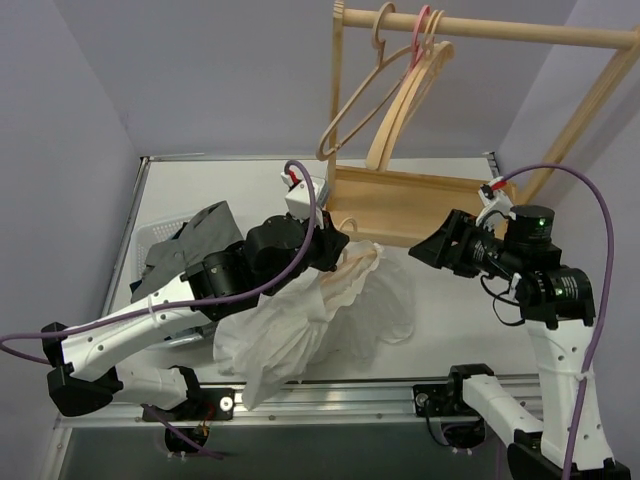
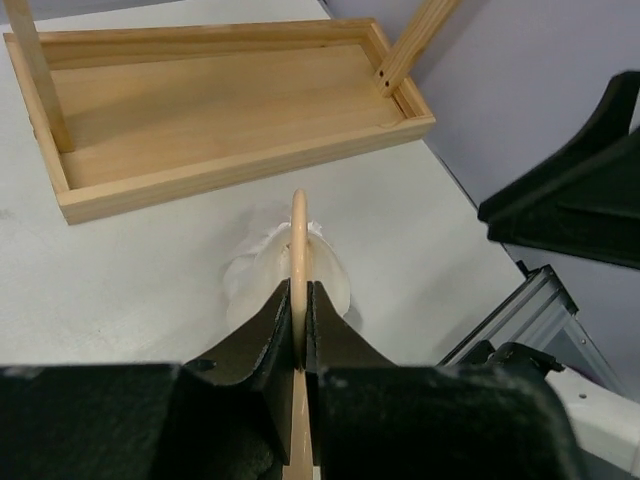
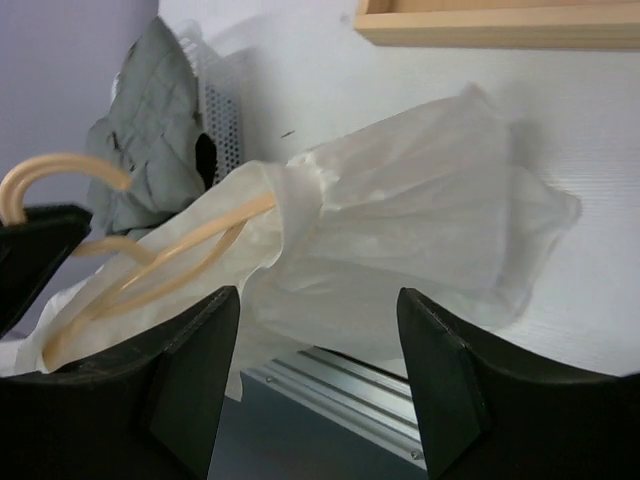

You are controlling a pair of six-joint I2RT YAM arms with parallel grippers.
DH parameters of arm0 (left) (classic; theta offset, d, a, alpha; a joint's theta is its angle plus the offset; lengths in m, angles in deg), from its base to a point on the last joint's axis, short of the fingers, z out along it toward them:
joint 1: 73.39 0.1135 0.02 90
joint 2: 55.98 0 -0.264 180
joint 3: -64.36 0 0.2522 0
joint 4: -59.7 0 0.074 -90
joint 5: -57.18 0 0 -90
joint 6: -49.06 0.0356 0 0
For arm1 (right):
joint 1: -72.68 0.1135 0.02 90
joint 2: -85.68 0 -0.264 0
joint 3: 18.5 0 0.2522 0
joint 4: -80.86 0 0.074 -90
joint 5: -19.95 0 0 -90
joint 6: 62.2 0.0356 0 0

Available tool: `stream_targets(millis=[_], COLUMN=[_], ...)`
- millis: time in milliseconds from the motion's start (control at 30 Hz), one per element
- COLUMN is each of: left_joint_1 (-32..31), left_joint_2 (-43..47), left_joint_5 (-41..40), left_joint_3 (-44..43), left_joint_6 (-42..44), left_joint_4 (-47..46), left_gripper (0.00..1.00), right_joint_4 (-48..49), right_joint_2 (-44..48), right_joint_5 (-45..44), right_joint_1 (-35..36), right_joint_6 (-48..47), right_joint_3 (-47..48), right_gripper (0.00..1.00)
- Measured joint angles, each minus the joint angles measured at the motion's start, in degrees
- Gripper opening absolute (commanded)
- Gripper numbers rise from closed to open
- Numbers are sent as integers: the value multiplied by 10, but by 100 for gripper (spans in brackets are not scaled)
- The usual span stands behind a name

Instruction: Remove the skirt from the hanger

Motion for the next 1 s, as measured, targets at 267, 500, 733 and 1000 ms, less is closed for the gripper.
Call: stream_targets(millis=[267,500,733,1000], left_joint_1=[1,5,9,19], left_joint_2=[26,52,69,73], left_joint_5=[38,88,115,131], left_joint_3=[36,58,64,64], left_joint_6=[33,64,94,112], left_joint_4=[-1,-10,-10,-10], left_gripper=[2,2,2,2], right_joint_4=[17,27,65,89], right_joint_2=[-49,-117,-55,-54], right_joint_5=[-120,-293,-345,-355], right_joint_1=[70,242,259,329], right_joint_6=[38,81,107,128], right_joint_3=[-2,8,-14,-26], right_gripper=[55,53,36,35])
